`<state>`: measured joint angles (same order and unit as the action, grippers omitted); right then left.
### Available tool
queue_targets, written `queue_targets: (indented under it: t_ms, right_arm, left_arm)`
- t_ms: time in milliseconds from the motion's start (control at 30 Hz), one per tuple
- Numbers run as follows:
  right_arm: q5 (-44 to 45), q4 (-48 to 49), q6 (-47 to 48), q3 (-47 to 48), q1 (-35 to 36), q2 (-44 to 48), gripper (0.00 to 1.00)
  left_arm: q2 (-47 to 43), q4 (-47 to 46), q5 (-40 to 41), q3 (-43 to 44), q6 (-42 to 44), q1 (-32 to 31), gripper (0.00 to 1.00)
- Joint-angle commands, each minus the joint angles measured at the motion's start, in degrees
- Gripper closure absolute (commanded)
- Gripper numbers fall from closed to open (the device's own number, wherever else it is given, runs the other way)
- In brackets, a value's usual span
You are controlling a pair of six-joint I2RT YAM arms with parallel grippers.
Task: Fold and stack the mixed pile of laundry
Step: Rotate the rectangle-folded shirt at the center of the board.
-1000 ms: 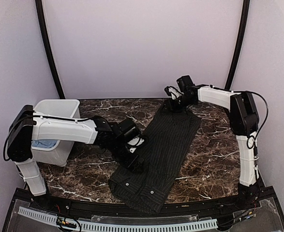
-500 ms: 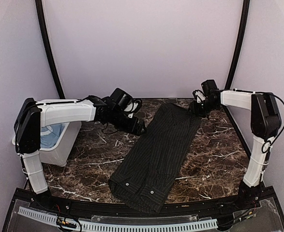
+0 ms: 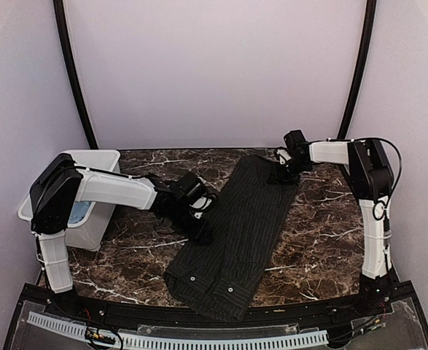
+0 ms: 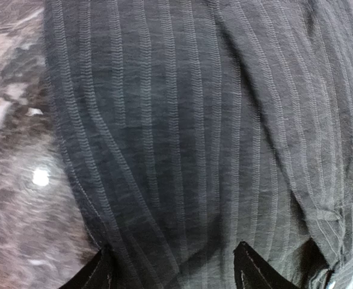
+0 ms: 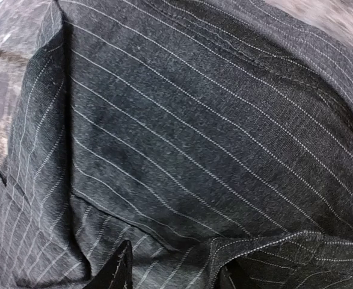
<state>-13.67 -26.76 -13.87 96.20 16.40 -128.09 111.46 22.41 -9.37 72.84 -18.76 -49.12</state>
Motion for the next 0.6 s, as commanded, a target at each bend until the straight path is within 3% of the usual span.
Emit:
queue_targets:
  t_ms: [0,200,300,567]
  right_arm:
    - [-4.4,-1.4,1.9,7.0,3.6,-4.1,0.59]
    - [-8.4,-1.5,2.9,12.1,5.0,-5.3,0.59]
    - [-9.0,-2.1,4.4,11.8,5.0,-2.6,0.58]
    - [-4.2,3.1,3.1,2.9,2.6,10.1,0.52]
  left_arm:
    - [-3.6,2.4,-2.9,-3.6,-1.7,-3.3,0.35]
    - [-7.9,0.6,-6.7,-4.5,-3.2,-3.5,0.34]
    - [-11.0,0.6,-4.8,-3.2,-2.8,-2.6,0.32]
    - [-13.6,-6.9,-4.7,2.3,-3.6,9.9,0.25]
